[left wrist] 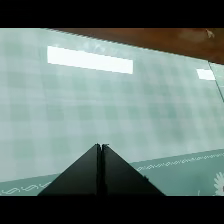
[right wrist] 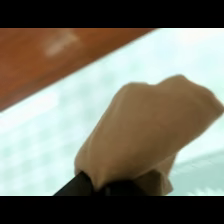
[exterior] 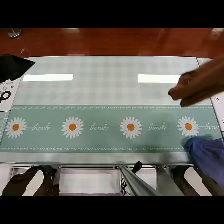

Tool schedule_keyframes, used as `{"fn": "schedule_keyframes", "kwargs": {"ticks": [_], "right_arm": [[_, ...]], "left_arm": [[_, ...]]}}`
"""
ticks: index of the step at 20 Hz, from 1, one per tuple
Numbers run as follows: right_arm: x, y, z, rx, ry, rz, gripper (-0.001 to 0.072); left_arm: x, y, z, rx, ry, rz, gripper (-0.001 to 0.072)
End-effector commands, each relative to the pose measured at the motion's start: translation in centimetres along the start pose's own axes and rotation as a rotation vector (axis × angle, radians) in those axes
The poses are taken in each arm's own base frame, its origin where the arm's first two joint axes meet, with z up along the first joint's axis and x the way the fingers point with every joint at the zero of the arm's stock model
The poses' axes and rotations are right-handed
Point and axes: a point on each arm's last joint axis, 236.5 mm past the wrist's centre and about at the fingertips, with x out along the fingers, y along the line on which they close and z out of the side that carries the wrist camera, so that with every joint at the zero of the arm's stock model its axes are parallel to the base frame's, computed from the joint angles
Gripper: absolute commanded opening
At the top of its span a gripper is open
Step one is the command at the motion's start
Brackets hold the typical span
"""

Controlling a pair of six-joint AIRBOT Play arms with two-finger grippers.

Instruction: Fold the shirts.

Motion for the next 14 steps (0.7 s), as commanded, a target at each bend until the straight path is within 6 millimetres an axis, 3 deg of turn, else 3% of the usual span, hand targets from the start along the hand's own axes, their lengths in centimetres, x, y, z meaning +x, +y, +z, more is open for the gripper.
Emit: {"fn": "schedule_keyframes", "kwargs": {"ticks": [1,5,7,10,14], "right_arm": [[-6.3,-8.2,-3.3,0.109,0.108,-0.352,0.0035],[-11.2,-14.1,-3.9,0.194,0.047,-0.650,0.0034],[-12.6,-15.8,-4.2,0.193,0.049,-0.735,0.0034],[-12.1,-16.0,-4.3,0.193,0.069,-0.721,0.0034],[-9.0,-14.3,-3.8,0.233,0.089,-0.579,0.0034]], "left_arm": [[1.7,1.4,-0.3,0.012,0.033,0.007,0.0019],[3.5,1.2,-0.4,0.018,0.044,-0.009,0.0018],[4.2,1.2,-0.5,0.018,0.049,-0.013,0.0019],[5.0,2.1,-0.1,0.004,0.038,0.001,0.0019],[6.4,3.3,-0.6,-0.023,0.063,0.011,0.0019]]}}
